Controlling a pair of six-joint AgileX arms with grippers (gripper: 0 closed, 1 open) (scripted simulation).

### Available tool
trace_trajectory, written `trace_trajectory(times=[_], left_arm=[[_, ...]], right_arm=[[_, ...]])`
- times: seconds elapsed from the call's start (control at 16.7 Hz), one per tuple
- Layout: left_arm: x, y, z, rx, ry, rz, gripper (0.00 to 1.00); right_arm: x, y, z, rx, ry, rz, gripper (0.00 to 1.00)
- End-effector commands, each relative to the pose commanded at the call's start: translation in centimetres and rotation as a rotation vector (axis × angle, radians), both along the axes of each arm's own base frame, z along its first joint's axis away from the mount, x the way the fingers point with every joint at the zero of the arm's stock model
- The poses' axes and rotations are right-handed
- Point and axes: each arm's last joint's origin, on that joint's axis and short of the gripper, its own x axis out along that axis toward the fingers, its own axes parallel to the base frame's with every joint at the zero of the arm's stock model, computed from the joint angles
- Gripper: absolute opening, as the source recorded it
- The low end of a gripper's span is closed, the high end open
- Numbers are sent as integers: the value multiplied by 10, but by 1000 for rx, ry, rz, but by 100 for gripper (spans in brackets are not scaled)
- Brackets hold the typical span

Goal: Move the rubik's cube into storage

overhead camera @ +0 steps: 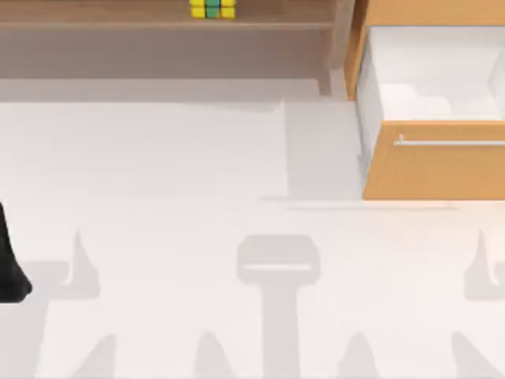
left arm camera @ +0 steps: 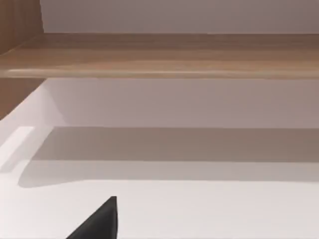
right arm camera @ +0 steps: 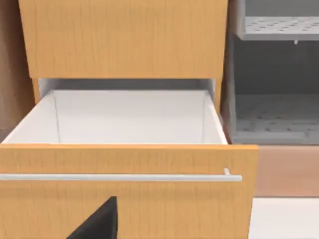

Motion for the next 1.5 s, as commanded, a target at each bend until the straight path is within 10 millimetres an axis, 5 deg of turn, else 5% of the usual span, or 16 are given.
trace_trajectory(times=[0.3, 0.6, 0.78, 0.96, 1.2, 1.5], left_arm=[[0, 0, 0, 0, 0, 0, 100], [0, 0, 0, 0, 0, 0, 100], [0, 0, 0, 0, 0, 0, 100], [0, 0, 0, 0, 0, 0, 100], [0, 0, 0, 0, 0, 0, 100], [0, 0, 0, 0, 0, 0, 100]], right_arm=[[0, 4, 22, 0, -59, 25, 100], [15, 24, 111, 25, -240, 102, 100], [52, 51, 167, 53, -286, 144, 100], [114, 103, 193, 67, -248, 164, 100], [198, 202, 166, 43, -136, 155, 100], [262, 317, 75, -3, -29, 89, 100]])
